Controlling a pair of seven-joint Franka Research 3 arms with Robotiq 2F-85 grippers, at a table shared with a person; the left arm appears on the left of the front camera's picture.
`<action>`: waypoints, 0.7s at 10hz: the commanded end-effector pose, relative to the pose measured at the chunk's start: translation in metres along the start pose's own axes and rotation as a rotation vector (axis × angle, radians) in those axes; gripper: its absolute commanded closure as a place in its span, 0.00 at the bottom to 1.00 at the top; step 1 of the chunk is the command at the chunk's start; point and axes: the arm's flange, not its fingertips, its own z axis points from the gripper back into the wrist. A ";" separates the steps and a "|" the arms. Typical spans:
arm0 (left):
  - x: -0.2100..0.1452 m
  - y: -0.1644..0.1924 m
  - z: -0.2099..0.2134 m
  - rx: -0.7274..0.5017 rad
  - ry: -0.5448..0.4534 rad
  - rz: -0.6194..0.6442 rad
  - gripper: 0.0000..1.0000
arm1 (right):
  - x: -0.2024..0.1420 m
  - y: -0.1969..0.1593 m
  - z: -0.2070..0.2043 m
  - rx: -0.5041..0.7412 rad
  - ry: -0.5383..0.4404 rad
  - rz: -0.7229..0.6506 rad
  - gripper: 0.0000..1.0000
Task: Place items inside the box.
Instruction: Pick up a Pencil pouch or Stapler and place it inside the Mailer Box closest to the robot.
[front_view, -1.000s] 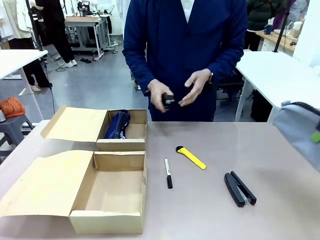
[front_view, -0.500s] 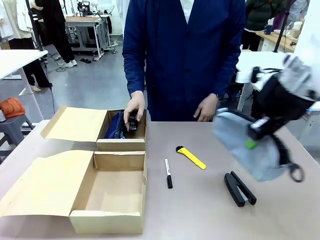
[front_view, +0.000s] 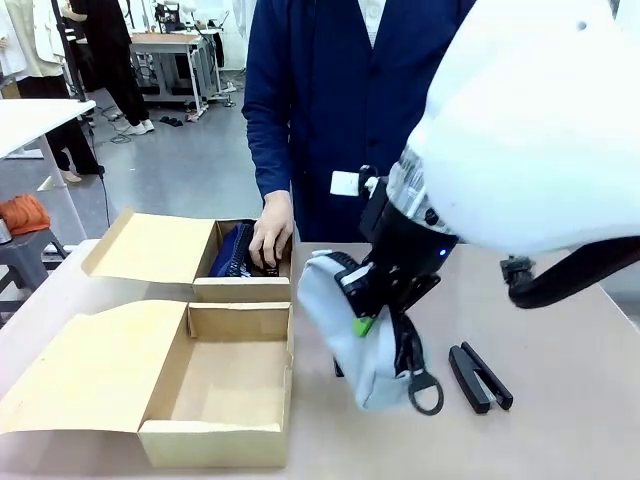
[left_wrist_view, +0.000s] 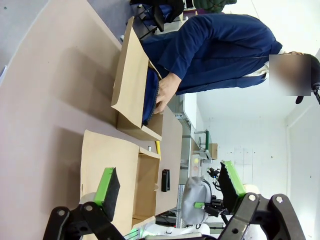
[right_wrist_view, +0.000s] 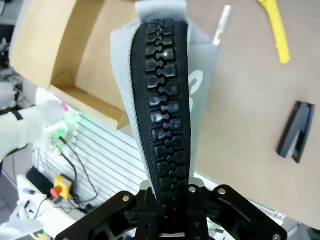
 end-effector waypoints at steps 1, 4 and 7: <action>0.000 0.000 -0.001 -0.018 -0.007 -0.016 0.00 | 0.000 -0.025 0.019 -0.024 -0.035 0.004 0.94; 0.000 0.000 -0.001 -0.018 -0.007 -0.016 0.00 | 0.011 0.033 -0.004 0.035 -0.034 -0.242 0.94; 0.000 0.000 -0.001 -0.018 -0.007 -0.016 0.00 | 0.054 0.106 -0.032 0.216 0.019 -0.309 0.94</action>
